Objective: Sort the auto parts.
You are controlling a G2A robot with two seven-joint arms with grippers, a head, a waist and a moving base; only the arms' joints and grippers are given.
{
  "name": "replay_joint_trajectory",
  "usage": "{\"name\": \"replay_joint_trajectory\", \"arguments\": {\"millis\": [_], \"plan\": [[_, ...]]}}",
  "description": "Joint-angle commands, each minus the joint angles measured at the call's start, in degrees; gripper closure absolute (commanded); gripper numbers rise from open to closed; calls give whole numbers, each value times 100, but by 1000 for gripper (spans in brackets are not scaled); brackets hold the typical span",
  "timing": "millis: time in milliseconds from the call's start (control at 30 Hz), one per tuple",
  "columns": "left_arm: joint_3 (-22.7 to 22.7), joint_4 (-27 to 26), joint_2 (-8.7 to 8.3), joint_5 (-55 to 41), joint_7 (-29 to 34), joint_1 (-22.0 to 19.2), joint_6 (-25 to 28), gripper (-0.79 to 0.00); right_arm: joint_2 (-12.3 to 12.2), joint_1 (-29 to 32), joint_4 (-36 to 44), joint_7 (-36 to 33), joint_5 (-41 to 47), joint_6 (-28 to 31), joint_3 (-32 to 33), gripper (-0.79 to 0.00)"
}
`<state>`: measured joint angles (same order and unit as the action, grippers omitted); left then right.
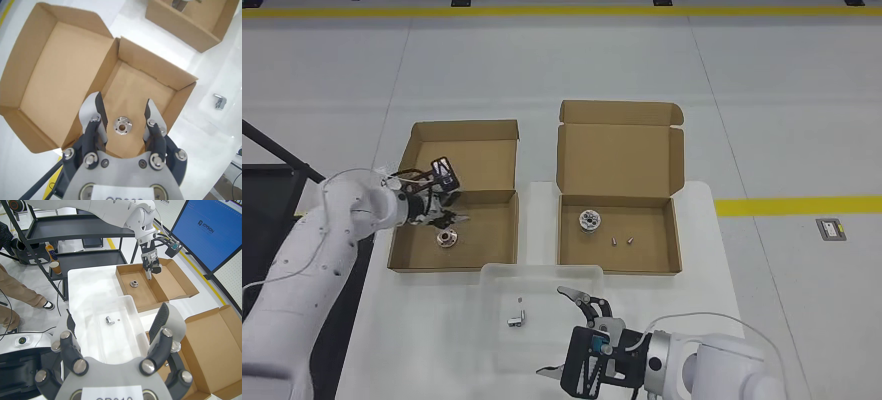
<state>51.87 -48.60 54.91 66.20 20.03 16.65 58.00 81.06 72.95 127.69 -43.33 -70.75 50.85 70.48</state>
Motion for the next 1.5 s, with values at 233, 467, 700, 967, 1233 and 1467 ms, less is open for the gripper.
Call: {"name": "replay_joint_trajectory", "arguments": {"millis": [233, 467, 700, 967, 1233, 1467], "plan": [[599, -3191, -1015, -2489, 1609, 1494, 0, -483, 0, 0, 0, 0, 0, 1, 0, -785], [292, -4472, -1613, -4065, 2627, 1929, 0, -511, 0, 0, 0, 0, 0, 1, 0, -785], [-765, -4700, -2002, -3627, 2627, 1671, -1, -785, 0, 0, 0, 0, 0, 1, 0, -785], [-895, -4737, -2027, -3560, 2656, 1569, -30, -785, 0, 0, 0, 0, 0, 1, 0, -785], [-950, -4866, -2015, -2892, 2848, 1707, -487, -785, 0, 0, 0, 0, 0, 1, 0, -785], [-1683, -4765, -1671, -2498, 3177, 1209, -552, -785, 0, 0, 0, 0, 0, 1, 0, -785]]}}
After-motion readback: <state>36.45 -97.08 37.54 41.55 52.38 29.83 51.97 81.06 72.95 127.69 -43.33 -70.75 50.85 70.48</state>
